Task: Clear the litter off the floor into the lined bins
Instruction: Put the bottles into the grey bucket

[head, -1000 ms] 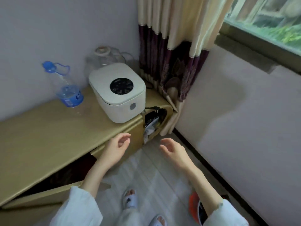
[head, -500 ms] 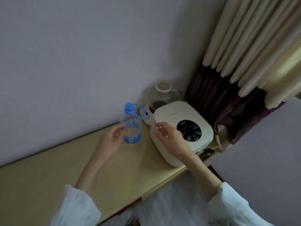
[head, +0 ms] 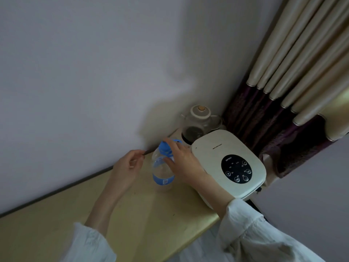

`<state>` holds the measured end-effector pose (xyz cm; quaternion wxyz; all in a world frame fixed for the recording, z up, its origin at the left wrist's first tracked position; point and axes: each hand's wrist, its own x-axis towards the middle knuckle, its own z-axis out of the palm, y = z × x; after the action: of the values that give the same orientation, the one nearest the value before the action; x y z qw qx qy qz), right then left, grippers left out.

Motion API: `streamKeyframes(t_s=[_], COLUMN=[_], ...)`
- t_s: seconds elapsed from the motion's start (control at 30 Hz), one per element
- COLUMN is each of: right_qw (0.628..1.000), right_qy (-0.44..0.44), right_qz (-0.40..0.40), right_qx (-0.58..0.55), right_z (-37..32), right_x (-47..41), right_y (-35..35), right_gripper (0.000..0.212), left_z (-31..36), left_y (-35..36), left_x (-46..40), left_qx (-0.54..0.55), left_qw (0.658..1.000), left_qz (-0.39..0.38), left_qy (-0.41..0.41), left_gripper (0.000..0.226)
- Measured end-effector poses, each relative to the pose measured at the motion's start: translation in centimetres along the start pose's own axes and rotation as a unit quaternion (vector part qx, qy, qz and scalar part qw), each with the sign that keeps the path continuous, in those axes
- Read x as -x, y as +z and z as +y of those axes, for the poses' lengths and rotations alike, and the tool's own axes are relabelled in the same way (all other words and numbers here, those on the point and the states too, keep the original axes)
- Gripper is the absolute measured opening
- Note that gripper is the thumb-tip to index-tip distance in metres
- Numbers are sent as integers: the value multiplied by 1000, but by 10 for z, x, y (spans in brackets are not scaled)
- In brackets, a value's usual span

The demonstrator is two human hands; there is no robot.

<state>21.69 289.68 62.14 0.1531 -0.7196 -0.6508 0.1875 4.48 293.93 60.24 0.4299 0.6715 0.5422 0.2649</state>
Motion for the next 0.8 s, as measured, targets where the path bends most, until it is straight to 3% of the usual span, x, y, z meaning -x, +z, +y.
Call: streamKeyframes(t_s=[0.17, 0.33, 0.6, 0.8], right_qw=[998, 995, 965, 932], right_qy=[14, 16, 72, 175], right_qz=[55, 96, 217, 286], right_qx=[33, -19, -124, -136], right_z=[3, 18, 79, 153], right_x=[4, 51, 207, 371], right_y=[2, -3, -53, -70], right_gripper=[40, 37, 39, 36], left_z=[6, 28, 93, 133], left_y=[1, 17, 99, 210], left_x=[4, 28, 111, 223], left_qx=[-22, -36, 3, -28], left_qw=[1000, 998, 985, 954], left_qz=[-10, -29, -112, -233], left_qy=[9, 50, 130, 187], left_gripper=[21, 20, 17, 17])
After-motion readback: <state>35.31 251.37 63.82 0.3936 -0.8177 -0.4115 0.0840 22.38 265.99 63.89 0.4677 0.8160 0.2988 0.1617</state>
